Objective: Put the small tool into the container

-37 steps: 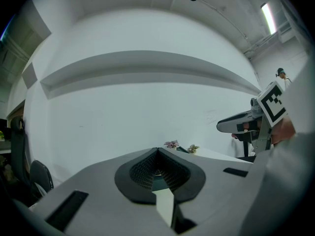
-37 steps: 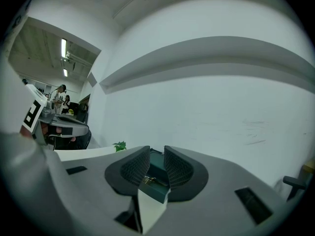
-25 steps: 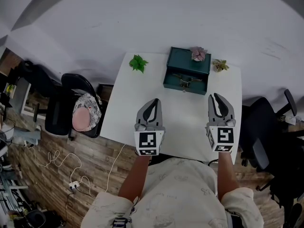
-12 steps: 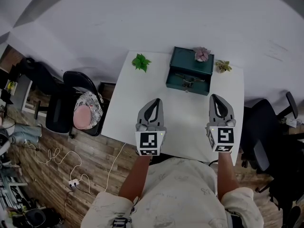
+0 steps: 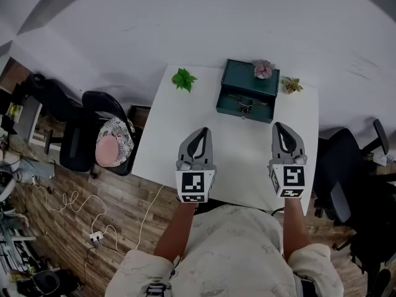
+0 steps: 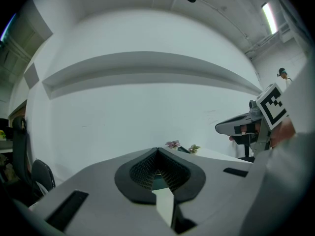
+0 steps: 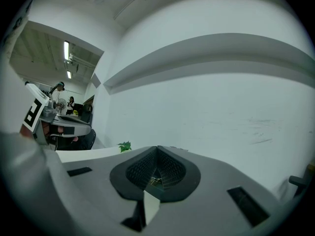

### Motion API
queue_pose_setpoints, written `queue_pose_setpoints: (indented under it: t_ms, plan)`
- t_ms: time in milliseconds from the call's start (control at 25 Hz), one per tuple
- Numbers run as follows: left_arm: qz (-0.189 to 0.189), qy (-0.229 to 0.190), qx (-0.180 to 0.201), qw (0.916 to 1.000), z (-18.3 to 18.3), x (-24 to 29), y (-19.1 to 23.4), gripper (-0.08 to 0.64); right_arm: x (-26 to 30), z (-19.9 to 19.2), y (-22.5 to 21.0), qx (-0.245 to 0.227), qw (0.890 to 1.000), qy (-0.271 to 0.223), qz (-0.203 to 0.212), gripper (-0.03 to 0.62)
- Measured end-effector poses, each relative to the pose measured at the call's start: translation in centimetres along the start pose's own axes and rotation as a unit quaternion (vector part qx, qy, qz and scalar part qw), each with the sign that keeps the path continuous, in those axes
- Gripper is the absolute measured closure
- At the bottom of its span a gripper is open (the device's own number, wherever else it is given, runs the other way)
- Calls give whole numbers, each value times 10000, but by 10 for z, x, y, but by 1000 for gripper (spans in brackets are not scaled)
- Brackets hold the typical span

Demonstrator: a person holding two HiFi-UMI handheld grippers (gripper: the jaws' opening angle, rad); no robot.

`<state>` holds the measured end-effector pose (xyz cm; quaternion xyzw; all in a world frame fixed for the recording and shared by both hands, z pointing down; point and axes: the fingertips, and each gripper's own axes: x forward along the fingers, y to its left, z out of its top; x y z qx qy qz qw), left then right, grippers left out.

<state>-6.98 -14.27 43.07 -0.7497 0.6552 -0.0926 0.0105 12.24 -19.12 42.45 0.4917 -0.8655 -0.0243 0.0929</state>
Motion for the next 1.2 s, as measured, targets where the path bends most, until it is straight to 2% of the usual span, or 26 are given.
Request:
queue_pose_setpoints:
  t_ms: [1200]
  plan:
    - [31,24,24,10000,0,-3,-5,554,-2,-9,1,-50,9997,215,130,577]
